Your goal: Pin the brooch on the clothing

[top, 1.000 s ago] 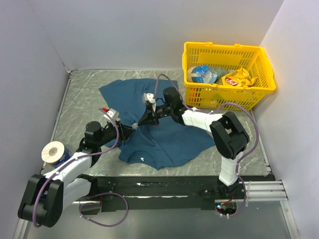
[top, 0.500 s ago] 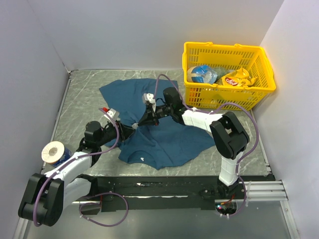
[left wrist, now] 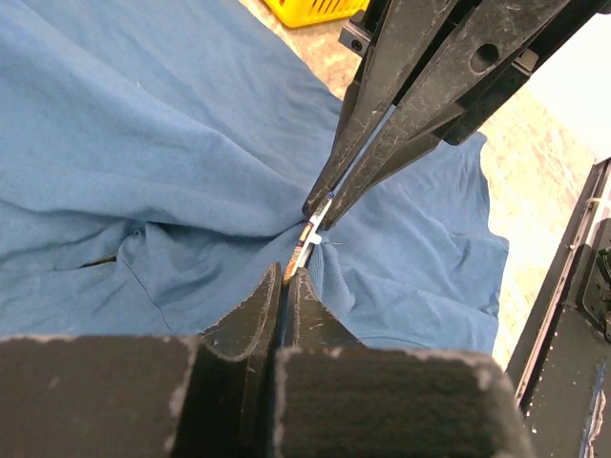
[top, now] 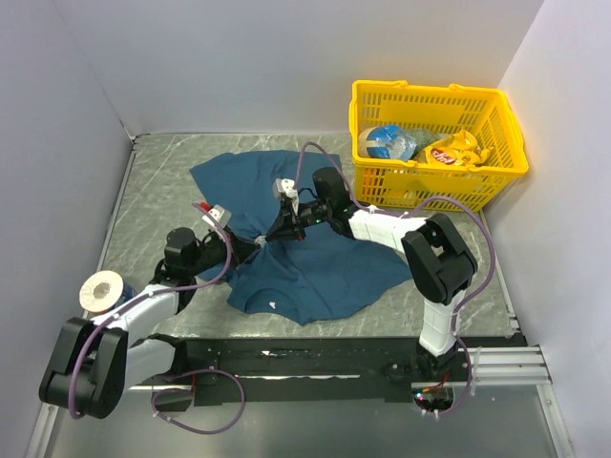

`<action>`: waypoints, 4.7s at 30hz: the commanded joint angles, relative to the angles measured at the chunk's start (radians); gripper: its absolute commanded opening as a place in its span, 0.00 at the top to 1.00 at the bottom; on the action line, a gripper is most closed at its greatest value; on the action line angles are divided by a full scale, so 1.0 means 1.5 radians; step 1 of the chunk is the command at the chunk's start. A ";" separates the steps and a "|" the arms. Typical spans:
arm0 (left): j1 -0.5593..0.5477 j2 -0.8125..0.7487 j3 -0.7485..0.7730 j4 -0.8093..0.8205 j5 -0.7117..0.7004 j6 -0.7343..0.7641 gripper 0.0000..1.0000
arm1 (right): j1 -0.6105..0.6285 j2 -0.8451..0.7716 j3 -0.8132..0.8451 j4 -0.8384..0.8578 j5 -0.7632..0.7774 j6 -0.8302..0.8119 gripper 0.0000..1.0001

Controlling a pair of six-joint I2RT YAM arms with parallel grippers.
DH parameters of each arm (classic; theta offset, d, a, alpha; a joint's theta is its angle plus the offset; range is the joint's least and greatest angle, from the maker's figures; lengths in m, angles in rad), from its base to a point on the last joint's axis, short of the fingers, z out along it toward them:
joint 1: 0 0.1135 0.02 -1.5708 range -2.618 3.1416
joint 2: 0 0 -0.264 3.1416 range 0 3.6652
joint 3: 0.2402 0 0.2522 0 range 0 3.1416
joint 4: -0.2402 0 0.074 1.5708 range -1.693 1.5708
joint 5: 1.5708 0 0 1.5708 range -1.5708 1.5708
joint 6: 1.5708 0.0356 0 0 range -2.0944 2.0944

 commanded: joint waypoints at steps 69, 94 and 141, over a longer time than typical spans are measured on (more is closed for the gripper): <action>0.004 -0.079 -0.003 0.041 0.031 0.036 0.99 | -0.005 0.037 0.080 0.017 -0.090 -0.028 0.60; 0.004 -0.076 0.004 0.040 0.022 0.042 0.99 | -0.008 0.061 0.144 -0.143 -0.116 -0.123 0.56; 0.004 -0.067 0.008 0.033 0.026 0.042 0.99 | -0.008 0.087 0.180 -0.135 -0.162 -0.109 0.79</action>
